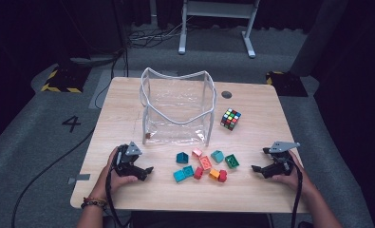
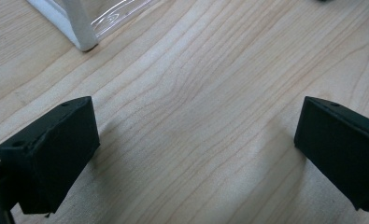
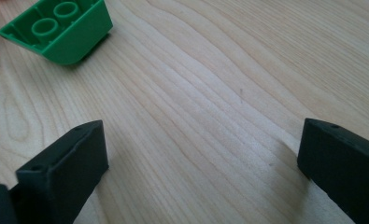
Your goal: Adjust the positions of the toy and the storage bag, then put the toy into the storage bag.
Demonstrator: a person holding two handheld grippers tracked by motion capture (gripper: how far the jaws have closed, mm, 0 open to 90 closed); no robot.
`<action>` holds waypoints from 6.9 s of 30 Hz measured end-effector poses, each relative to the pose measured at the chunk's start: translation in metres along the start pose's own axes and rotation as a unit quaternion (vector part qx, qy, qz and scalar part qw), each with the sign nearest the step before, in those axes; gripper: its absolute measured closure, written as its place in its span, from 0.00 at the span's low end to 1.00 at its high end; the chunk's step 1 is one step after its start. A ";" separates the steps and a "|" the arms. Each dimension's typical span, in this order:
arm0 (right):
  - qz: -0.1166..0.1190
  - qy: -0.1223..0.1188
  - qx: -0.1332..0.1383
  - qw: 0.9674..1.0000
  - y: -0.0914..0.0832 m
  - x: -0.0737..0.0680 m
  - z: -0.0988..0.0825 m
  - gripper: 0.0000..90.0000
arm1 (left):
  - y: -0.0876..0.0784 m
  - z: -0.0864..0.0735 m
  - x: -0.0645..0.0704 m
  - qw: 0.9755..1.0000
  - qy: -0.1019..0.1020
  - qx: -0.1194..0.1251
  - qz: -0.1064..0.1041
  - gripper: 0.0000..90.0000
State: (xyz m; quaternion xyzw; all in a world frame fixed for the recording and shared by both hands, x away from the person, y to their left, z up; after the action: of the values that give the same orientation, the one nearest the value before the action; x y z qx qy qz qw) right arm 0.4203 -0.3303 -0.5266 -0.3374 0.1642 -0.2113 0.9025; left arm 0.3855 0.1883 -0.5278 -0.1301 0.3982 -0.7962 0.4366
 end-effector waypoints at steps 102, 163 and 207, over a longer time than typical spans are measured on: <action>0.020 -0.069 0.076 0.994 0.008 -0.027 0.082 0.70 | 0.014 0.078 0.020 0.995 0.020 0.095 -0.025 0.68; -0.003 -0.012 0.032 0.999 0.014 -0.013 0.018 0.66 | -0.007 -0.002 0.025 1.000 0.002 0.015 -0.003 0.09; 0.004 -0.011 0.117 0.993 -0.021 -0.007 0.036 0.66 | -0.006 -0.001 0.020 1.000 0.016 0.018 -0.011 0.07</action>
State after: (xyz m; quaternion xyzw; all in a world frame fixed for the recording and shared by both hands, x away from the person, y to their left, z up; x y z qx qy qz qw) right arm 0.4245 -0.3215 -0.4857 -0.2314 0.1296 -0.2216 0.9384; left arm 0.3698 0.1749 -0.5272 -0.1138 0.3893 -0.8097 0.4241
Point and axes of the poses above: each handheld gripper's, and its own axes: y roughly forward along the jaws, z roughly out of its top, x roughly to its right, the point moved 3 cm from there along y, roughly forward along the jaws, and after that the axes turned 13 degrees about z, right-handed, at the moved point
